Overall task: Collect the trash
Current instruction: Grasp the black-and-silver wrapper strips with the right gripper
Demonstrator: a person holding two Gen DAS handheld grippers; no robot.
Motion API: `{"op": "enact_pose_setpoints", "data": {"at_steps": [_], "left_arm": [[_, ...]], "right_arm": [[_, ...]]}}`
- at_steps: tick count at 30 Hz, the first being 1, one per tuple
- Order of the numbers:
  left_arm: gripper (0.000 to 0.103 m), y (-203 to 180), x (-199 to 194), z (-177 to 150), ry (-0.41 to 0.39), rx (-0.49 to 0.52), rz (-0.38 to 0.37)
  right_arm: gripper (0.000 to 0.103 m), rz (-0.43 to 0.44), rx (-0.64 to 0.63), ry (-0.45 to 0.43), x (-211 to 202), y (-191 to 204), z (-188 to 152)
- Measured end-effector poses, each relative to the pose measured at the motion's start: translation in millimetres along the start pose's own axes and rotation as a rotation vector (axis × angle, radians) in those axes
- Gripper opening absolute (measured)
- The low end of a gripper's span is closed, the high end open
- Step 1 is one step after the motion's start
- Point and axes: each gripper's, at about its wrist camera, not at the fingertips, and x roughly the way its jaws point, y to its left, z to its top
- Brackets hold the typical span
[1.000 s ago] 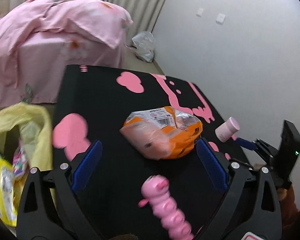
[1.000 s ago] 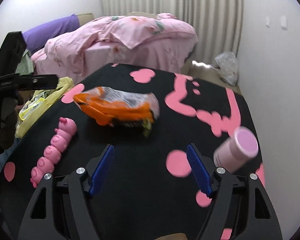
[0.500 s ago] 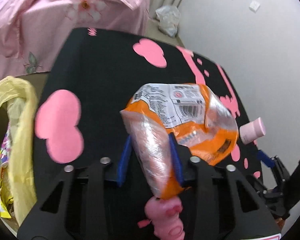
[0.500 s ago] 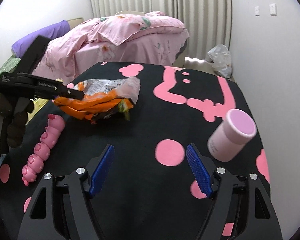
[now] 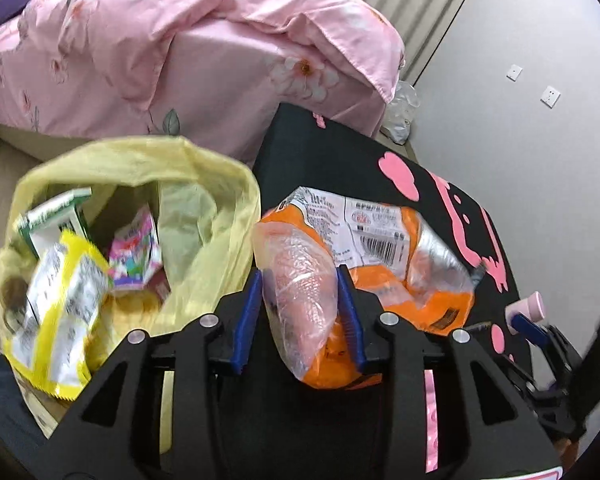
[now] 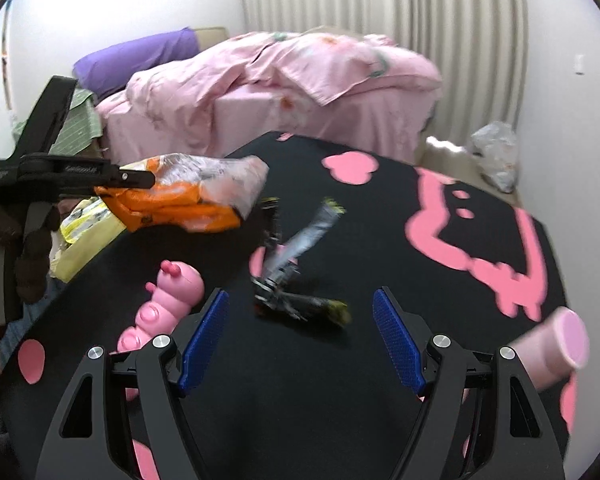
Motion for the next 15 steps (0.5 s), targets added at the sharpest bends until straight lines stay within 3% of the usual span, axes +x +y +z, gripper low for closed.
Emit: {"op": "enact_pose_setpoints", "data": {"at_steps": [4,7,9,15], "left_arm": [[0.041,5,-1,-7,0.022,-0.009,-0.048],[0.043,4,0,-13,0.032,0.013,-0.05],[0.044,2,1,-16,0.042,0.031,-0.048],[0.044,0,4,-25,0.054,0.041,-0.065]], "right_arm": [[0.071,0.013,0.007,0.067,32,4,9],[0.071,-0.075,-0.033,0.094,48,11,13],[0.071,-0.087,-0.022,0.117,53,9,12],[0.065,-0.053,0.065,0.142,53,-14,0]]}}
